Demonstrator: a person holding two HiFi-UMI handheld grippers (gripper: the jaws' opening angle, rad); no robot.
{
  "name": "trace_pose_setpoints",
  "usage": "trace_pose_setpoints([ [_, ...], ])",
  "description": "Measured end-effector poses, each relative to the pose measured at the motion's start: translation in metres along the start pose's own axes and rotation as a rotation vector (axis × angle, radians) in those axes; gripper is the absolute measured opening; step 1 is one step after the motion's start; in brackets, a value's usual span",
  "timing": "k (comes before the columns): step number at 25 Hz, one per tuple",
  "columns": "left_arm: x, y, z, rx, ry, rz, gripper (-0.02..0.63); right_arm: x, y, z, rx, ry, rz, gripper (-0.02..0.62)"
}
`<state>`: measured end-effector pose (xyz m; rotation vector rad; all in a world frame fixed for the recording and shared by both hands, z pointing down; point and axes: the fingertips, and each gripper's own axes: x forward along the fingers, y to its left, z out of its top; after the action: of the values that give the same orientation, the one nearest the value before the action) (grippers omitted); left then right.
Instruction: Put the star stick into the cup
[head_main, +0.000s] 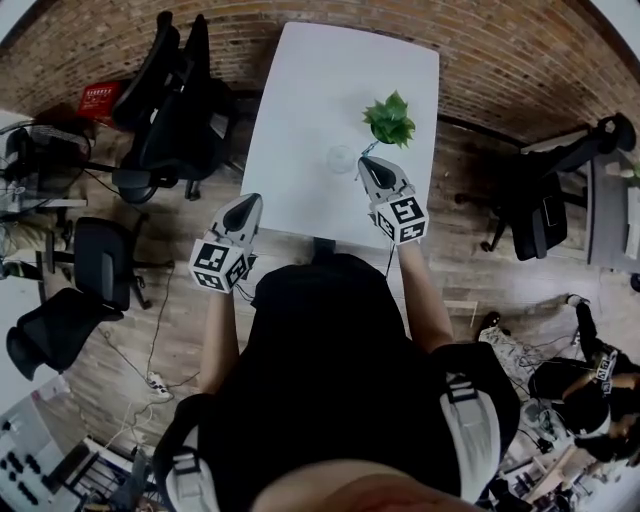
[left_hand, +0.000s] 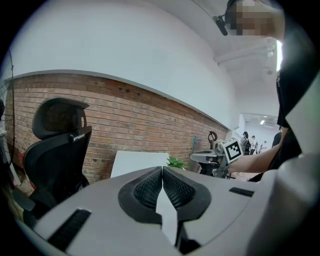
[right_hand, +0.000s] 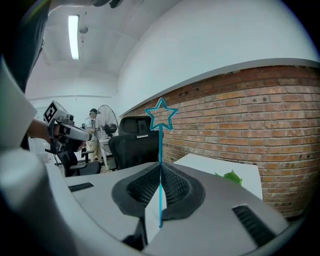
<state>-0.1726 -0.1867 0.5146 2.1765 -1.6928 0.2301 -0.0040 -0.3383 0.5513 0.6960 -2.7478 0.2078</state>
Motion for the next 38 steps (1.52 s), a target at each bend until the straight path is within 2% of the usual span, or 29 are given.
trace_pose_setpoints([
  [13,0.001,0.007,-0.012,-0.033,0.022,0.082,0.021,0.041,-0.003,-0.001,-0.016,-0.003,0.091,0.002],
  [22,0.007,0.008,-0.007,-0.030,0.028,0.115,0.021,0.059,-0.019,-0.026,0.002,0.036,0.096,0.000],
  [27,0.007,0.010,-0.010,-0.030,0.041,0.134,0.021,0.066,-0.020,-0.035,0.030,0.039,0.123,0.002],
  [38,0.007,0.012,-0.012,-0.031,0.058,0.158,0.021,0.078,-0.019,-0.072,0.045,0.113,0.143,0.003],
])
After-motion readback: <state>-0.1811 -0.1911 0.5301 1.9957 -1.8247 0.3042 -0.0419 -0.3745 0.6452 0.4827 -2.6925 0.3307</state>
